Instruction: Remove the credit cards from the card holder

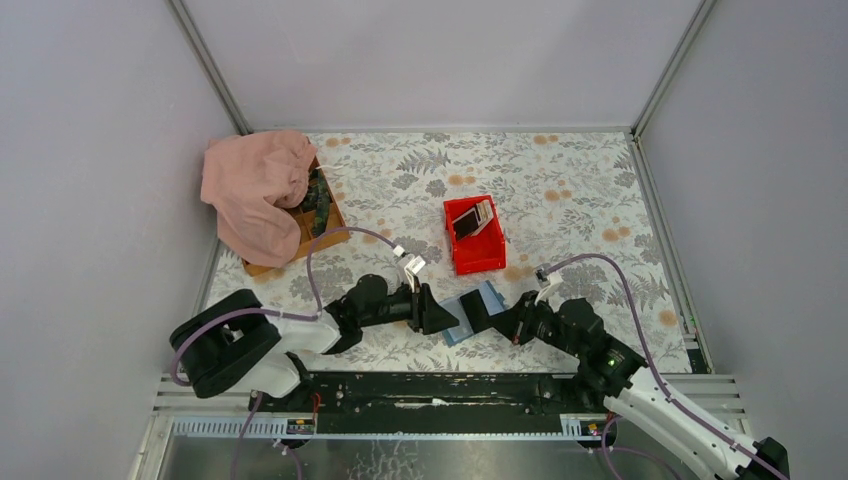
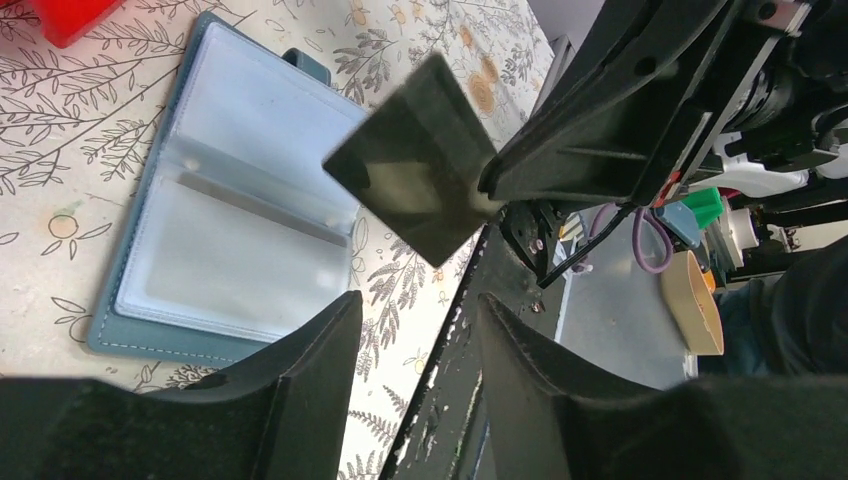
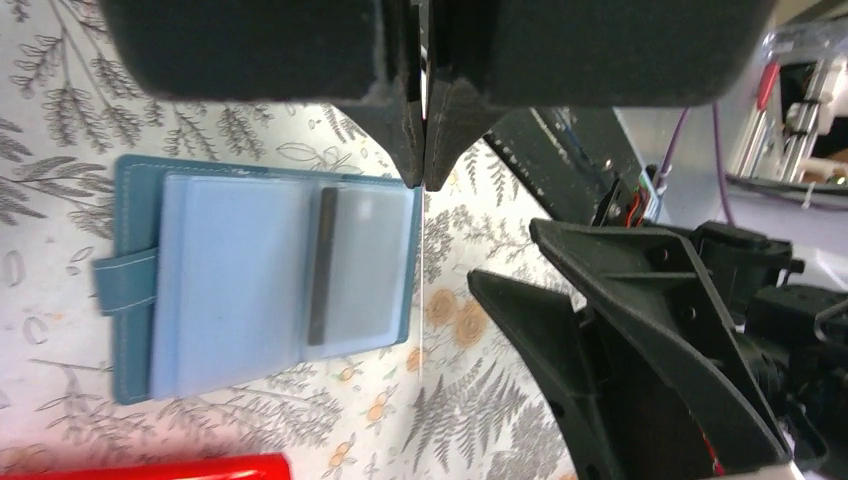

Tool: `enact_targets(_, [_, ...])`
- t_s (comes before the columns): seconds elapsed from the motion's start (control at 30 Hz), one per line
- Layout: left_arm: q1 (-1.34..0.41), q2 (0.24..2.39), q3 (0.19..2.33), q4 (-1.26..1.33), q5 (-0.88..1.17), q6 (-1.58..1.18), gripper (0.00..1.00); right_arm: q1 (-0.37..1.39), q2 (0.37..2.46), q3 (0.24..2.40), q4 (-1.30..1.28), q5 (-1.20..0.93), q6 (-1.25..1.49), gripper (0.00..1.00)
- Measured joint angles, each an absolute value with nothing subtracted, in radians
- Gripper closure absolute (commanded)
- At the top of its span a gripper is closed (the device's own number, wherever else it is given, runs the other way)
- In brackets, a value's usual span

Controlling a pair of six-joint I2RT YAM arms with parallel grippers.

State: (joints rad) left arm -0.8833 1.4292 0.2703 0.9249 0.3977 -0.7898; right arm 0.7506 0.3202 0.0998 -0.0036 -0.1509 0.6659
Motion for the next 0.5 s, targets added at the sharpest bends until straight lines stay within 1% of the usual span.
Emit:
enact_targets(0.07, [-0.883,1.391,0.279,0.873,0.4,-0.762,0.4,0.75,0.321,0.1,-0.003,-0.192,0.665,1.0])
enact_targets(0.17, [-0.883,1.345,0.285,0.819,0.401,-0.726,0.38,0.75,0.323,0.1,0.001,-0.262,0.664,1.0])
enact_targets(0.43, [-0.883,1.278,0.287,0.722,0.4,-0.672,0.36,0.75,0.29,0.1,0.03,-0.408,0.664,1.0])
enact_targets(0.5, [-0.883,1.276,0.288,0.714,0.401,-0.665,0.39,0.75,0.291,0.1,0.05,-0.436,0.667,1.0])
